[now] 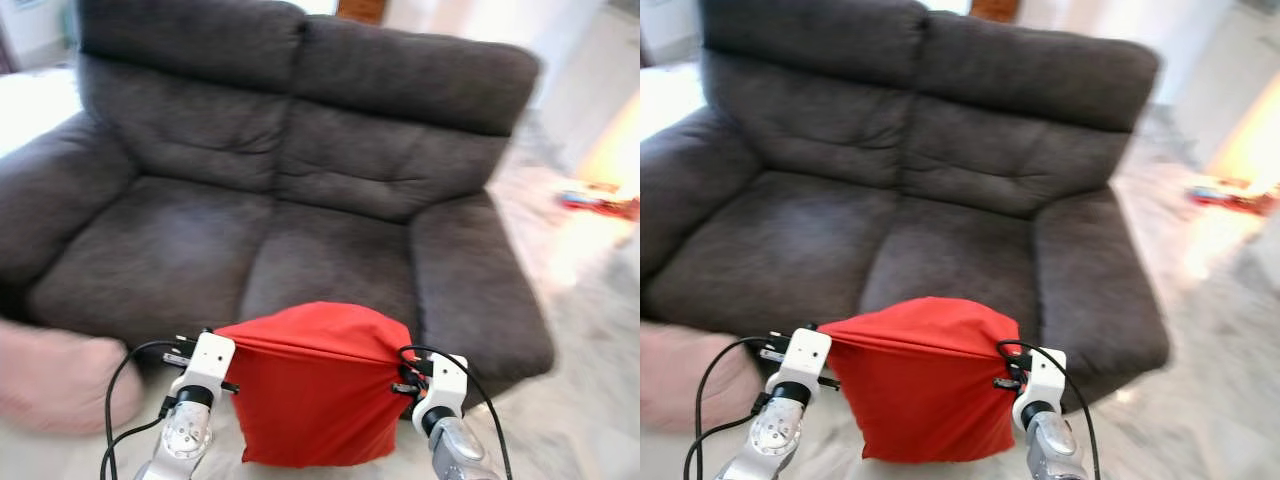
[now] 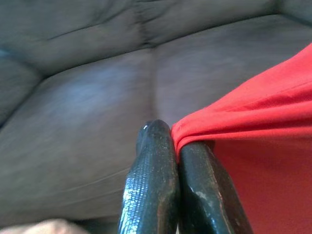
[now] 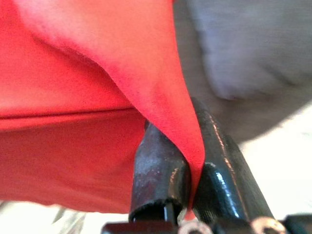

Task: Move the pillow to the sofa from floor

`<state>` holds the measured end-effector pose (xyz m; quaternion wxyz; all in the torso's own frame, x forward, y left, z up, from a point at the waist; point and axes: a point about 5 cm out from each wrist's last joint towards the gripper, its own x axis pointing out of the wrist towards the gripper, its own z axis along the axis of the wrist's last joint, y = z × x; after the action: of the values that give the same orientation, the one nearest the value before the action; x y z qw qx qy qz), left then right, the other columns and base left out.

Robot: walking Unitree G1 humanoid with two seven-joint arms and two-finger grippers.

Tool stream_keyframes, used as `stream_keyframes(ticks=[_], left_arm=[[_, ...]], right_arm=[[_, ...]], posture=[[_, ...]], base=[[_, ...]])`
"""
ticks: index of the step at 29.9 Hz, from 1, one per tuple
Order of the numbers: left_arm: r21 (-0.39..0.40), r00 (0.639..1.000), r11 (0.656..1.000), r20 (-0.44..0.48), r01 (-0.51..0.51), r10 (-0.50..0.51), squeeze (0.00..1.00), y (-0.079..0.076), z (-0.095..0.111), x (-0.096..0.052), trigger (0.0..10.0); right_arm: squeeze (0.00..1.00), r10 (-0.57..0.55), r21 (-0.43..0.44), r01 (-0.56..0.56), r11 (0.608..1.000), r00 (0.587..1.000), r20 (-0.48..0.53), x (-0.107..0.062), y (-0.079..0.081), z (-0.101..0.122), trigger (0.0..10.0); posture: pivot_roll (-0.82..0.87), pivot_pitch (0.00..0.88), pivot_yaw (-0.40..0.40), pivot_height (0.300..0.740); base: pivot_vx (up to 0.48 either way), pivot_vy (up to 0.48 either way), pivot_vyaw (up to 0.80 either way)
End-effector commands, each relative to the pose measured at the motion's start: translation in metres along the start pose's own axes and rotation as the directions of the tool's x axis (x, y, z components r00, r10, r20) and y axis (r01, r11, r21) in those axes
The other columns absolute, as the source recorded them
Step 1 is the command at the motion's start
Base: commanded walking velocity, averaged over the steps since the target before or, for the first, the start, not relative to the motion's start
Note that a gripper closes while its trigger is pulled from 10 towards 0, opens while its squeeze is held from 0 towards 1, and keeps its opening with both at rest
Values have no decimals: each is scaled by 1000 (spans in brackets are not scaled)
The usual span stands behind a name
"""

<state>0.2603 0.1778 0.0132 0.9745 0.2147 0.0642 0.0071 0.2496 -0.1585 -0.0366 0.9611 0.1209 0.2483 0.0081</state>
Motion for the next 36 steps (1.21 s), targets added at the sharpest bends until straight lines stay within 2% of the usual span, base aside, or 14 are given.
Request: stream_keyframes(ticks=[1, 7, 20, 26, 32, 36], left_arm=[[-13, 994, 994, 13, -105, 105, 0, 21, 1, 3, 10000], [-14, 993, 993, 25, -118, 118, 0, 24, 3, 3, 10000], [-37, 987, 990, 75, -137, 139, 0, 28, 11, 1, 10000], [-59, 987, 989, 80, -135, 140, 0, 26, 14, 1, 10000], [-44, 989, 990, 62, -132, 135, 0, 25, 13, 1, 10000], [-34, 989, 990, 60, -137, 138, 0, 26, 12, 1, 10000]], right_arm=[[0, -96, 22, 94, 995, 992, 84, 1, -21, 19, 10000], [0, -86, 23, 84, 996, 993, 80, 1, -19, 19, 10000], [0, -23, 0, 23, 1000, 991, 129, 6, -8, 30, 10000], [0, -23, 2, 23, 1000, 990, 139, 8, -7, 33, 10000], [0, 6, -21, -3, 1000, 989, 149, 8, -5, 35, 10000], [0, 28, -56, -20, 998, 989, 145, 8, -4, 36, 10000]], posture=[[186, 0, -132, 740], [188, 0, -137, 740], [189, 0, -140, 740], [185, 0, -139, 740], [184, 0, -140, 740], [182, 0, -141, 740]], base=[[0, 0, -788], [0, 0, -788], [0, 0, 0], [0, 0, 0], [0, 0, 0], [0, -124, 788]])
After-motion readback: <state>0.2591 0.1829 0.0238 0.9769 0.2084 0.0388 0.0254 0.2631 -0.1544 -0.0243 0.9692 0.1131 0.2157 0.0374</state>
